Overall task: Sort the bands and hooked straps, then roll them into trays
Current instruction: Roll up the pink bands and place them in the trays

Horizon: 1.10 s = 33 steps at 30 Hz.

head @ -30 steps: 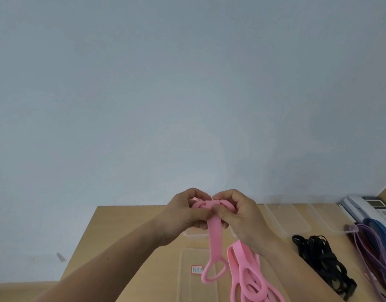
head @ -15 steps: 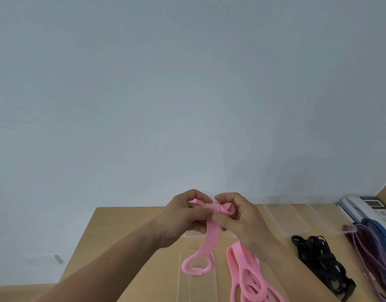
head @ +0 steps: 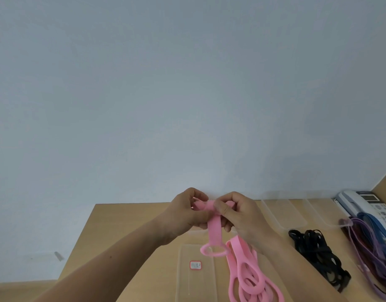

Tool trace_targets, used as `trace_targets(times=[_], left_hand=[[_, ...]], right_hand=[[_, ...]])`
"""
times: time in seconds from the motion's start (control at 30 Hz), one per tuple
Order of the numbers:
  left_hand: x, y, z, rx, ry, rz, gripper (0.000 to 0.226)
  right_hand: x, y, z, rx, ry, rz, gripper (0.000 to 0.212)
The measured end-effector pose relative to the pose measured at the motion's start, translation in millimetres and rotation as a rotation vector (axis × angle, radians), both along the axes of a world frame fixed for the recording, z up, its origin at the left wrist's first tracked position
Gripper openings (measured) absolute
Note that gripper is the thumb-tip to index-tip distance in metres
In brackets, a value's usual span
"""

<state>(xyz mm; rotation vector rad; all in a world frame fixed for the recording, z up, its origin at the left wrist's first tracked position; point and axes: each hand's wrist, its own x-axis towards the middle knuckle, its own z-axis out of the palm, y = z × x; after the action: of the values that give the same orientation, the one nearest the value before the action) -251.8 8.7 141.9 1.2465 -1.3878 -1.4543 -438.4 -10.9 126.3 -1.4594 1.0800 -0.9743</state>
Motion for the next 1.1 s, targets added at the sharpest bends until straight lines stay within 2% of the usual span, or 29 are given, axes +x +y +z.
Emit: trace_targets(times=[0.17, 0.33, 0.5, 0.7, 0.83, 0.9, 1.0, 1.1], left_hand=[[3, -2, 5, 0.063, -0.05, -0.089, 0.04], [5, -4, 8, 0.156, 0.074, -0.125, 0.047], [2, -5, 5, 0.102, 0.095, -0.041, 0.04], [-1, -6, 1, -0.003, 0.086, 0.002, 0.033], [-1, -5, -5, -0.081, 0.082, 0.002, 0.032], [-1, -5, -8, -0.094, 0.066, 0.016, 0.034], [-1, -6, -11, -0.057, 0.023, 0.038, 0.046], [1, -9, -9, 0.003, -0.053, -0.014, 0.042]], right_hand=[[-1, 2, 1, -0.016, -0.025, -0.002, 0.013], [-3, 5, 0, -0.041, -0.051, 0.045, 0.025], [-3, 5, 0, -0.063, -0.079, 0.055, 0.037], [-2, 5, 4, 0.043, -0.154, 0.083, 0.025], [1, 4, 4, 0.139, -0.099, 0.077, 0.035], [1, 3, 2, 0.149, -0.058, 0.062, 0.033], [0, 0, -2, 0.097, 0.024, 0.033, 0.022], [-1, -1, -2, 0.051, 0.024, 0.024, 0.031]])
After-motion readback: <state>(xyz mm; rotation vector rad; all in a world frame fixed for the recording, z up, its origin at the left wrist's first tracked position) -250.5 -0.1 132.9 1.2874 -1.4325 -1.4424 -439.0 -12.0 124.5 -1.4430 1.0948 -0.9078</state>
